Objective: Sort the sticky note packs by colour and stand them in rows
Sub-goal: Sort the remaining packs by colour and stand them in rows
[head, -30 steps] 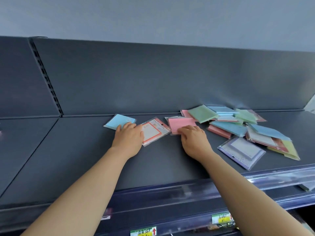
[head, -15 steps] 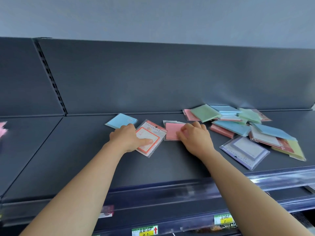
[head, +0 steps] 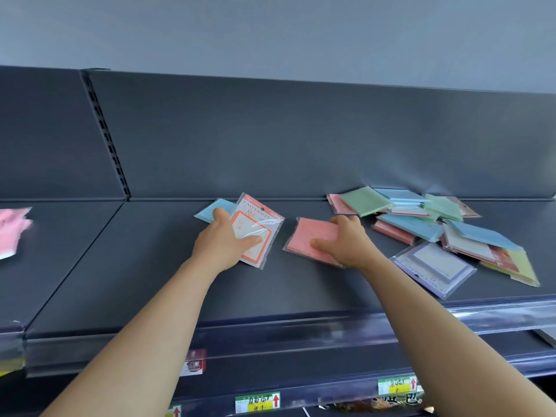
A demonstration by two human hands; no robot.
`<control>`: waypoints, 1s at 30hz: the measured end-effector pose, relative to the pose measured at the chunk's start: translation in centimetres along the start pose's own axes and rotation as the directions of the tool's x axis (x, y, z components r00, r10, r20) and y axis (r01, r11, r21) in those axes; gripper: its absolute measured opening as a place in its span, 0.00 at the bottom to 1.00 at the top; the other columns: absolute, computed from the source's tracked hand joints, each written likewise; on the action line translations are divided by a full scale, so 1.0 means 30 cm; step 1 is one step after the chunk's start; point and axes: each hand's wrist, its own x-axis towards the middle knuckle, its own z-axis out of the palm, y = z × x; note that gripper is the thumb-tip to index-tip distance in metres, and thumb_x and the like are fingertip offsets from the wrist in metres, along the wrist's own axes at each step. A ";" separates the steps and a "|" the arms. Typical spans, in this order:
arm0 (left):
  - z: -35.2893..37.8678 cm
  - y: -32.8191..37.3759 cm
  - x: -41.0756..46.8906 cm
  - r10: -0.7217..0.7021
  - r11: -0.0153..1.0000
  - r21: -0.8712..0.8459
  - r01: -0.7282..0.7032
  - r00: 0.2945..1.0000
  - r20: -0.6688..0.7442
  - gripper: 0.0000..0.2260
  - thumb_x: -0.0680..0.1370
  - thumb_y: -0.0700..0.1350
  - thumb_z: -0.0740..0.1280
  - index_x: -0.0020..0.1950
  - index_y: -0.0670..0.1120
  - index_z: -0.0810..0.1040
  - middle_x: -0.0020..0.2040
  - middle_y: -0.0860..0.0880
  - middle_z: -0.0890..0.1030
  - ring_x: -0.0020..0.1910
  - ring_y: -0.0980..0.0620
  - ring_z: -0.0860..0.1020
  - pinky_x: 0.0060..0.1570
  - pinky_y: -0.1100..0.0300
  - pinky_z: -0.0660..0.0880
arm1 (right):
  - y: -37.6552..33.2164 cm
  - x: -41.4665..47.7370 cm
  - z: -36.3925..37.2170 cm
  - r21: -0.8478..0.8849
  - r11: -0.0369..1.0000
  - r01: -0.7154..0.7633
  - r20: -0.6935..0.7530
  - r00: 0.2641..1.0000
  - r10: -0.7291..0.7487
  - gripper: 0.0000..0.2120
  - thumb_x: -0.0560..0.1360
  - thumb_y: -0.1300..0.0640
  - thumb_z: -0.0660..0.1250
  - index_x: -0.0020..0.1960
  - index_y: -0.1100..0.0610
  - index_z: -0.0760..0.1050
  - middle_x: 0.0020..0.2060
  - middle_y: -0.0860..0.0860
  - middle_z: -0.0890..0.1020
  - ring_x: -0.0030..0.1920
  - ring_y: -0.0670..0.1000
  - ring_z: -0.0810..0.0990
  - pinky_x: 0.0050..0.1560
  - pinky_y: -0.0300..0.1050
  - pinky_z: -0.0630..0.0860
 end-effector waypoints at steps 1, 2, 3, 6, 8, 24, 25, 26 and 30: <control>-0.005 -0.003 -0.003 -0.003 0.999 -0.040 0.002 1.000 -0.013 0.23 0.75 0.55 0.71 0.56 0.46 0.61 0.52 0.52 0.73 0.50 0.46 0.74 0.45 0.54 0.72 | -0.006 -0.005 -0.004 0.070 0.997 0.012 -0.022 1.000 -0.011 0.32 0.71 0.49 0.73 0.70 0.59 0.66 0.66 0.57 0.66 0.64 0.55 0.69 0.62 0.42 0.65; -0.013 -0.007 -0.006 -0.009 0.995 -0.099 0.006 1.000 -0.027 0.22 0.75 0.53 0.71 0.56 0.45 0.61 0.53 0.52 0.73 0.51 0.46 0.74 0.47 0.53 0.73 | -0.017 -0.010 -0.009 0.122 0.992 0.031 -0.047 0.999 -0.025 0.29 0.71 0.53 0.74 0.68 0.59 0.68 0.65 0.56 0.68 0.61 0.53 0.71 0.59 0.40 0.66; -0.023 -0.013 -0.007 -0.018 0.985 -0.170 0.010 0.999 -0.044 0.21 0.75 0.51 0.71 0.57 0.45 0.62 0.54 0.52 0.74 0.52 0.46 0.75 0.49 0.51 0.75 | -0.031 -0.015 -0.014 0.155 0.986 0.054 -0.076 0.996 -0.043 0.26 0.71 0.55 0.73 0.66 0.59 0.69 0.62 0.55 0.71 0.58 0.52 0.72 0.55 0.39 0.66; -0.058 -0.030 -0.021 -0.039 0.937 -0.348 -0.006 0.992 -0.122 0.19 0.75 0.46 0.72 0.58 0.43 0.65 0.56 0.50 0.75 0.52 0.45 0.78 0.44 0.46 0.81 | -0.086 -0.033 -0.025 0.232 0.963 0.135 -0.183 0.979 -0.093 0.17 0.72 0.61 0.70 0.60 0.58 0.74 0.52 0.51 0.76 0.52 0.51 0.75 0.47 0.39 0.66; -0.080 -0.035 -0.038 -0.051 0.923 -0.384 -0.020 0.984 -0.173 0.18 0.75 0.45 0.72 0.58 0.44 0.66 0.54 0.50 0.75 0.50 0.46 0.78 0.38 0.47 0.82 | -0.131 -0.043 -0.024 0.285 0.945 0.160 -0.223 0.970 -0.097 0.16 0.72 0.63 0.66 0.59 0.58 0.74 0.50 0.50 0.77 0.50 0.51 0.75 0.45 0.39 0.66; -0.423 -0.378 -0.163 -0.213 0.871 -0.492 -0.012 0.892 -0.398 0.12 0.77 0.37 0.61 0.60 0.47 0.68 0.58 0.51 0.77 0.52 0.46 0.80 0.32 0.53 0.82 | -0.626 -0.124 0.230 0.424 0.833 0.354 -0.134 0.935 -0.329 0.20 0.73 0.68 0.55 0.61 0.57 0.74 0.54 0.51 0.79 0.52 0.52 0.78 0.45 0.42 0.72; -0.450 -0.416 -0.172 -0.213 0.873 -0.487 -0.017 0.886 -0.412 0.12 0.77 0.37 0.61 0.60 0.47 0.69 0.58 0.51 0.78 0.52 0.46 0.80 0.33 0.52 0.82 | -0.664 -0.133 0.252 0.430 0.828 0.361 -0.129 0.932 -0.340 0.20 0.73 0.69 0.55 0.61 0.57 0.74 0.54 0.51 0.79 0.52 0.52 0.78 0.45 0.42 0.72; -0.476 -0.452 -0.182 -0.213 0.876 -0.481 -0.020 0.880 -0.425 0.12 0.77 0.37 0.61 0.60 0.47 0.69 0.59 0.50 0.78 0.52 0.47 0.80 0.36 0.50 0.83 | -0.702 -0.144 0.272 0.435 0.823 0.366 -0.125 0.929 -0.348 0.20 0.73 0.69 0.55 0.61 0.57 0.75 0.53 0.51 0.79 0.51 0.52 0.78 0.45 0.42 0.72; -0.600 -0.585 -0.220 -0.218 0.894 -0.448 -0.018 0.855 -0.470 0.11 0.79 0.38 0.62 0.59 0.49 0.69 0.56 0.53 0.77 0.52 0.48 0.79 0.46 0.45 0.81 | -0.852 -0.190 0.356 0.447 0.809 0.381 -0.121 0.922 -0.368 0.20 0.73 0.68 0.56 0.61 0.57 0.75 0.52 0.50 0.79 0.50 0.52 0.77 0.45 0.42 0.72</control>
